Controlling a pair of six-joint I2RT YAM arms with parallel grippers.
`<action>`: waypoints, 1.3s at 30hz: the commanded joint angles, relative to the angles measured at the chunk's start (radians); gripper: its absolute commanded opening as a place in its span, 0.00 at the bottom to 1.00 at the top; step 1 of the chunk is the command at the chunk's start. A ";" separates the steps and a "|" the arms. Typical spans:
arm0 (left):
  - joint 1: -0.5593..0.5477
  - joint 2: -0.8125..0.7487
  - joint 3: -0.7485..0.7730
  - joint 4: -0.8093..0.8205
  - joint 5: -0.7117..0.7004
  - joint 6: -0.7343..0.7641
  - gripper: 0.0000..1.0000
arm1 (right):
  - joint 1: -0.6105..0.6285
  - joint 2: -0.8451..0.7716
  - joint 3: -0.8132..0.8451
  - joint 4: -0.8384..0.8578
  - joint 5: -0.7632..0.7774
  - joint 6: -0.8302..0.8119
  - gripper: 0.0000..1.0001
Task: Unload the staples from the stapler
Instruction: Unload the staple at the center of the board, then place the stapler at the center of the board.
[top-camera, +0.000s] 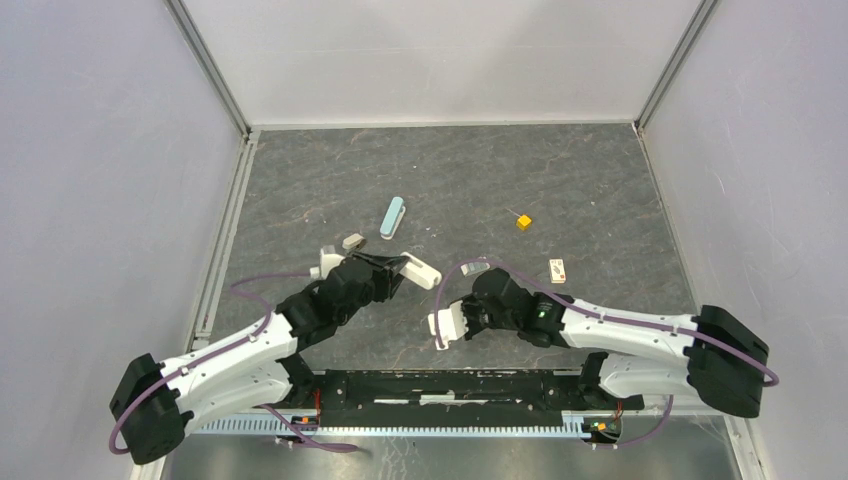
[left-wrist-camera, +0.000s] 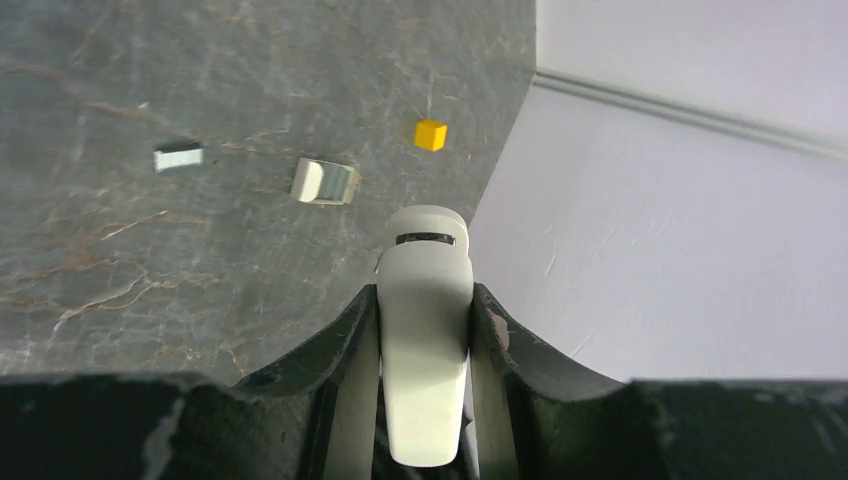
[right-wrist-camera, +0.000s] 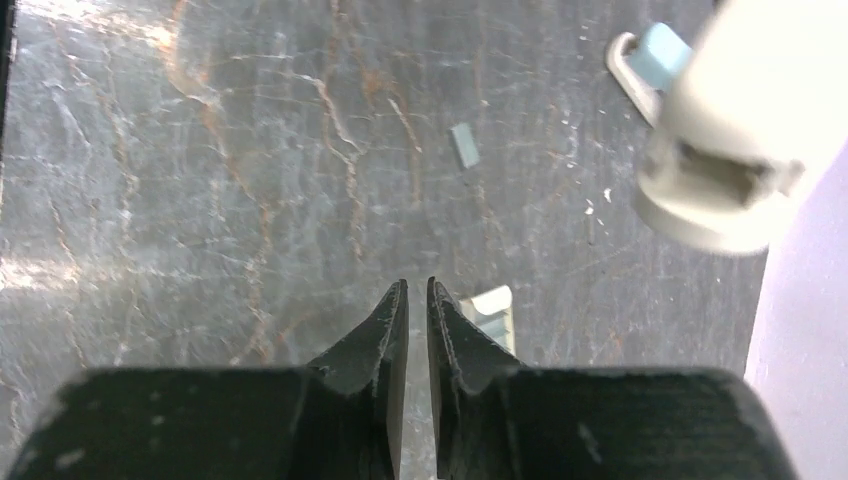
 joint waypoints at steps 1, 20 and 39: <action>0.006 0.012 0.090 0.033 -0.006 0.313 0.02 | -0.156 -0.103 0.068 -0.077 -0.267 0.042 0.22; 0.120 0.662 0.646 0.061 0.338 1.875 0.02 | -0.551 -0.233 0.096 -0.150 -0.597 0.188 0.52; 0.222 1.372 1.458 -0.537 0.422 2.332 0.07 | -0.573 -0.240 0.076 -0.159 -0.541 0.143 0.53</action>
